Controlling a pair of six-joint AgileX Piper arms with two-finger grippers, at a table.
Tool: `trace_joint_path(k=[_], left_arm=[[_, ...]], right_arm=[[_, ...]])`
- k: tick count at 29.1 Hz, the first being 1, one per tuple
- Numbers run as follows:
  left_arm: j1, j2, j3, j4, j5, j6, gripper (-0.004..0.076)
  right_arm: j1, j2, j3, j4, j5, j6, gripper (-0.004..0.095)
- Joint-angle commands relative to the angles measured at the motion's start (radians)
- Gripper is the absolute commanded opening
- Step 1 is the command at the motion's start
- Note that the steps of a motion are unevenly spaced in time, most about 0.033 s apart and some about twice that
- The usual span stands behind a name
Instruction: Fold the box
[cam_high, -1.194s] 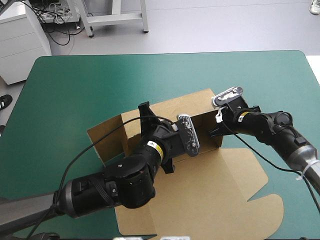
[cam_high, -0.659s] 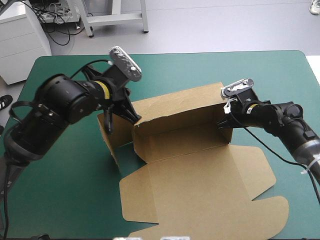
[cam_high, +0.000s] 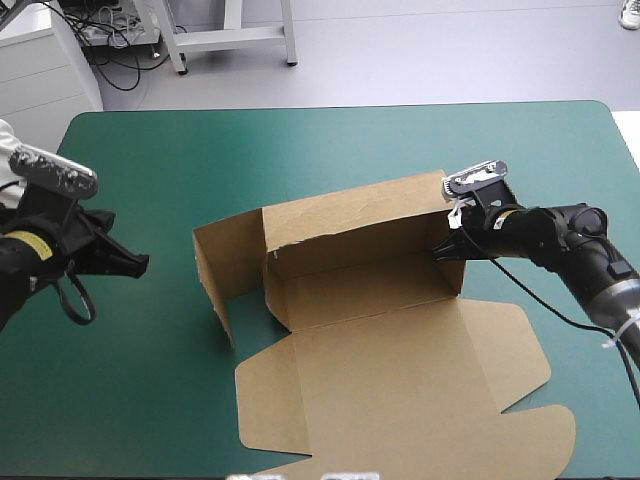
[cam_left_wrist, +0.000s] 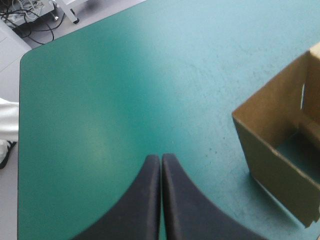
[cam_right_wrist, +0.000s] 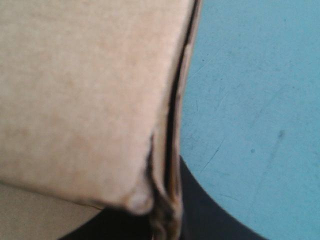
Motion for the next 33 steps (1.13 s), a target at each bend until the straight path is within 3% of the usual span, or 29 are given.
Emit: trace_joint_path(k=[1,11,16,33], left_arm=[[0.005,-0.067,0.059,0.051,-0.077,-0.018,-0.0008],[0.005,-0.103,0.105,0.135,-0.111,-0.106,-0.0009],[0.005,-0.103,0.105,0.141,-0.115,-0.111,-0.0026],[0.005,-0.103,0.107,0.142,-0.106,-0.137,-0.0032]], right_arm=[[-0.004,-0.029,-0.064,0.020,0.000,0.026,-0.0023],[-0.004,0.039,-0.280,0.010,0.345,0.117,-0.0023],[-0.004,0.121,-0.328,0.003,0.431,0.112,-0.0023],[-0.004,0.511,-0.673,-0.004,0.454,0.120,-0.0023]])
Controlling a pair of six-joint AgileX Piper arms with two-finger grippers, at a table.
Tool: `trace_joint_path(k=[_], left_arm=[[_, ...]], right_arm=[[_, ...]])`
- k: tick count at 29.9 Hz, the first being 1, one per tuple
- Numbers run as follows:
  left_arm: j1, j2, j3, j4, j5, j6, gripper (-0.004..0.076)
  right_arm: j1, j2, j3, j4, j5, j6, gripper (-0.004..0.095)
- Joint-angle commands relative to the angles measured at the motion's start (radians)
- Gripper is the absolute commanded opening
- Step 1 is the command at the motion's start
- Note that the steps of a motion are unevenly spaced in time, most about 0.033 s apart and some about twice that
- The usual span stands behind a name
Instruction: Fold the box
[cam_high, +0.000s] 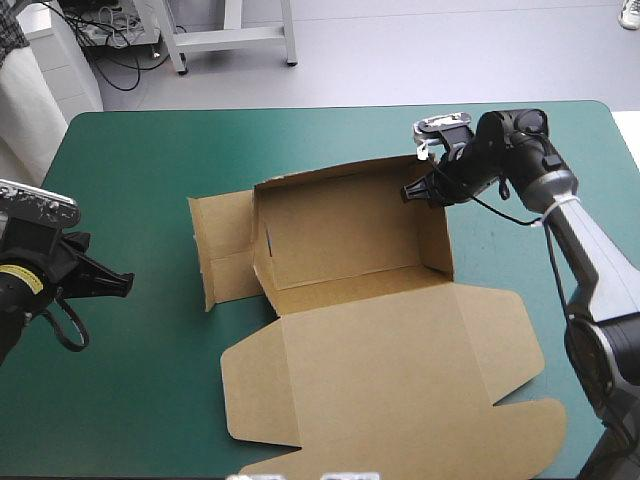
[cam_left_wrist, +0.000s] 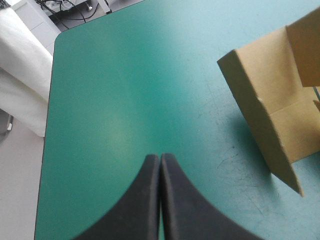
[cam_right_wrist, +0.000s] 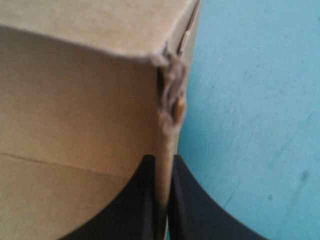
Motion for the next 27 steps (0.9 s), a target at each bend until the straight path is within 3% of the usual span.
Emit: trace_joint_path(k=[1,5,13,15,17,27], left_arm=[[-0.001,-0.008,-0.022,0.016,-0.055,-0.017,-0.0032],[-0.001,-0.008,-0.022,0.018,-0.055,-0.017,-0.0032],[-0.001,-0.008,-0.022,0.018,-0.053,-0.017,-0.0032],[-0.001,-0.008,-0.022,0.018,-0.053,-0.017,-0.0032],[-0.001,-0.008,-0.022,0.018,-0.053,-0.017,-0.0032],[-0.001,-0.008,-0.022,0.028,-0.053,-0.017,-0.0032]], right_arm=[[-0.003,0.049,-0.065,0.005,0.031,-0.013,-0.0019],[-0.003,0.096,-0.088,0.014,0.015,-0.013,0.0076],[-0.003,0.108,-0.118,0.038,0.003,-0.058,0.0675],[-0.003,0.108,-0.147,0.038,0.050,-0.058,0.0751],[-0.003,0.106,-0.185,0.033,0.108,-0.058,0.0765],[-0.003,-0.025,-0.197,-0.015,0.106,0.026,0.0765]])
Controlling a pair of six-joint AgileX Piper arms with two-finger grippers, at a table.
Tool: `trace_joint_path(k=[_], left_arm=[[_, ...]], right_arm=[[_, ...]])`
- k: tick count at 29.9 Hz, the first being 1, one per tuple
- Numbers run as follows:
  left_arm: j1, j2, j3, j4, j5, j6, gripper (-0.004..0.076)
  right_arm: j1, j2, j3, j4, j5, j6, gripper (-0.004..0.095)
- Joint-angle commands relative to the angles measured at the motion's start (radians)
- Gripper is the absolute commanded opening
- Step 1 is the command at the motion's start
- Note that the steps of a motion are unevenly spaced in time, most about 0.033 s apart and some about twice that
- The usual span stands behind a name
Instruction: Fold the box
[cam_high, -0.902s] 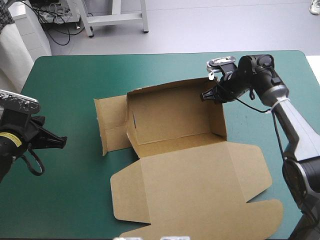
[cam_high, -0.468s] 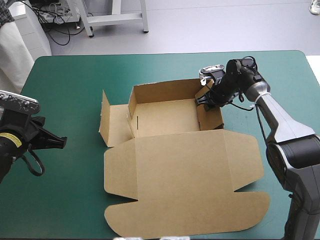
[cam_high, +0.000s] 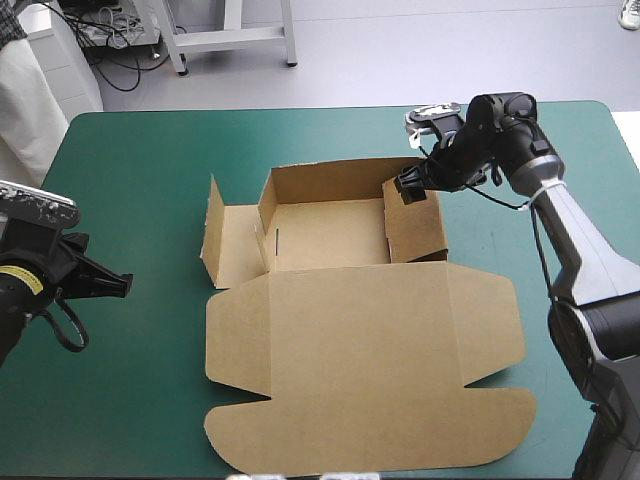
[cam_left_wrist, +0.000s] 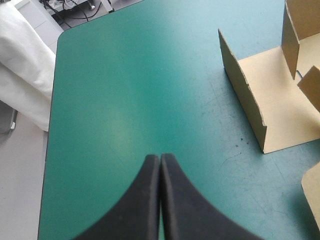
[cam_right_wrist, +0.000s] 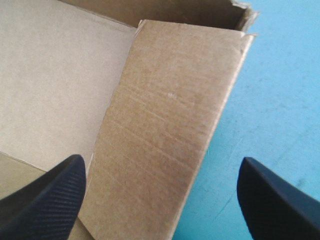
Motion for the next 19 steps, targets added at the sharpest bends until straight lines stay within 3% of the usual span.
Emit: trace_joint_path(k=[1,11,19], left_arm=[[-0.002,-0.008,-0.025,0.017,-0.054,-0.014,-0.0032],[-0.002,-0.008,-0.025,0.017,-0.051,-0.016,-0.0032],[-0.002,-0.008,-0.025,0.017,-0.047,-0.016,-0.0032]], right_arm=[[-0.003,-0.109,-0.034,-0.021,0.012,0.035,0.0765],[-0.003,-0.220,-0.030,-0.017,0.012,0.052,0.0765],[-0.003,-0.195,-0.030,-0.065,0.012,0.082,0.0765]])
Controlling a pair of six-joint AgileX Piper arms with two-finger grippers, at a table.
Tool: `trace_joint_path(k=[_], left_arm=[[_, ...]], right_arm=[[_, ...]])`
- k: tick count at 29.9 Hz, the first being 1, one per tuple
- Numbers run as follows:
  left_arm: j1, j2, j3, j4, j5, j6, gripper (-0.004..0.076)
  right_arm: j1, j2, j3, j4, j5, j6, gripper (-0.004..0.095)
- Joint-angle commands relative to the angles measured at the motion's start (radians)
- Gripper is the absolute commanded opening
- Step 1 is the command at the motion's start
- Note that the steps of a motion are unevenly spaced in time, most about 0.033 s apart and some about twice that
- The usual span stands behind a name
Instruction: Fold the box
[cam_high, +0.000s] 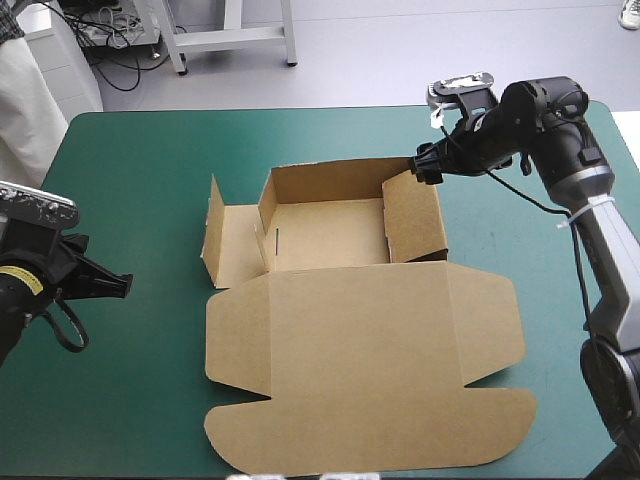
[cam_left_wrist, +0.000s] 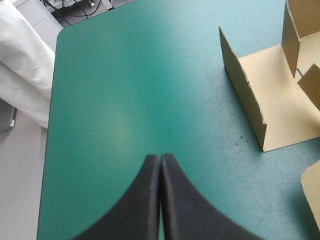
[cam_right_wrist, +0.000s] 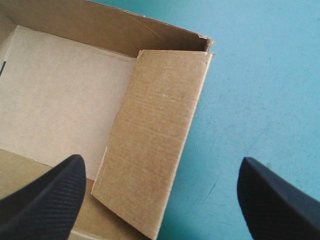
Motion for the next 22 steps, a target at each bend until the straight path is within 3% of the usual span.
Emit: trace_joint_path(k=[1,22], left_arm=[[-0.002,-0.008,-0.025,0.016,-0.054,-0.012,-0.0032],[-0.002,-0.008,-0.023,0.016,-0.054,-0.012,-0.0032]], right_arm=[[-0.003,-0.020,-0.030,-0.026,0.002,0.011,0.0765],[-0.003,0.258,-0.032,-0.015,0.002,0.017,0.0761]])
